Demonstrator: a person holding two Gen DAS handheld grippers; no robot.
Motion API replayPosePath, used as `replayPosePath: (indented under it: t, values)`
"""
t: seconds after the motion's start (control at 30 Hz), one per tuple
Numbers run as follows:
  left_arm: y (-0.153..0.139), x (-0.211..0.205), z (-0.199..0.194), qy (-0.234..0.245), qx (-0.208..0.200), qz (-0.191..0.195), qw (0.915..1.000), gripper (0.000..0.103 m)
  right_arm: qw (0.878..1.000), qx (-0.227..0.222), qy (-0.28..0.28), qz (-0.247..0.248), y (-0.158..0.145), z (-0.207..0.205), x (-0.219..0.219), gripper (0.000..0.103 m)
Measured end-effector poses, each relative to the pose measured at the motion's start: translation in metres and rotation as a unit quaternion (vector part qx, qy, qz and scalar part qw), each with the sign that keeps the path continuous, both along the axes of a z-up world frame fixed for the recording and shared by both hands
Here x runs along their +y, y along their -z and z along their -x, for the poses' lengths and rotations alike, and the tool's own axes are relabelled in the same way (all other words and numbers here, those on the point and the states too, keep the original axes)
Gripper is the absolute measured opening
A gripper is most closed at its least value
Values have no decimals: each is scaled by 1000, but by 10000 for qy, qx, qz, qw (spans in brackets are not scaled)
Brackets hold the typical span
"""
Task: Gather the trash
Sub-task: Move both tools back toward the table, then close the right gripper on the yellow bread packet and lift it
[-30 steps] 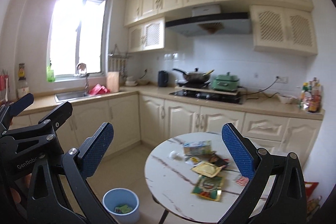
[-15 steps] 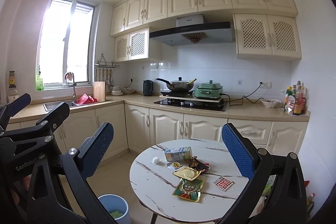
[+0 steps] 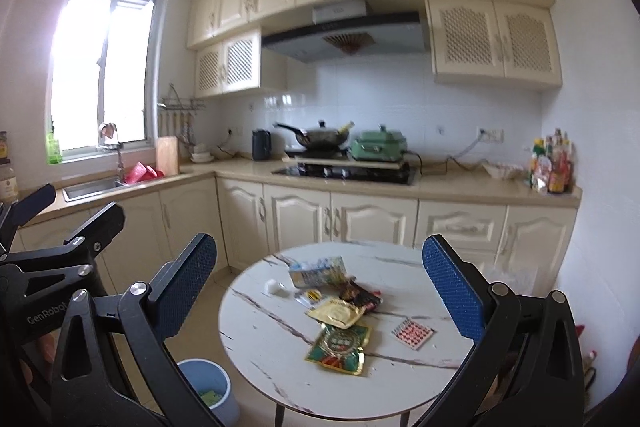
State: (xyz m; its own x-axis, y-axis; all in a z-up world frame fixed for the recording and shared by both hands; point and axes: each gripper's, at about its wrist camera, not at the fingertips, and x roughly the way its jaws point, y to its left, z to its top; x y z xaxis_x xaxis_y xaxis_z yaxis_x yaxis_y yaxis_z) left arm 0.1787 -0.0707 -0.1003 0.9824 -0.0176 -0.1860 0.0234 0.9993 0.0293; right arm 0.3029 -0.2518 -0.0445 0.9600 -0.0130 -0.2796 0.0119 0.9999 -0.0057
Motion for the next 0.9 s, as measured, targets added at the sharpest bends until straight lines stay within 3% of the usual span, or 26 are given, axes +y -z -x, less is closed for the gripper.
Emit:
replayPosePath:
  t: [0.17,0.3,0.43,0.67,0.9]
  values:
    - [27,-1,-77,253,926,78,9953,102,9968,696,370,-135,45,-48,-34,103]
    - [43,-3,-128,198,1401,16,9899,102,9893,1326,586,-189,87,-91,-62,103]
    - [57,-5,-178,229,1847,21,9825,102,9769,2072,464,-227,138,-142,-78,103]
    - [71,-7,-232,231,2259,-157,9737,102,9535,2996,-295,-153,212,-234,-60,103]
    - [86,2,-278,217,2511,-163,9676,102,9371,3448,-550,56,254,-290,-42,100]
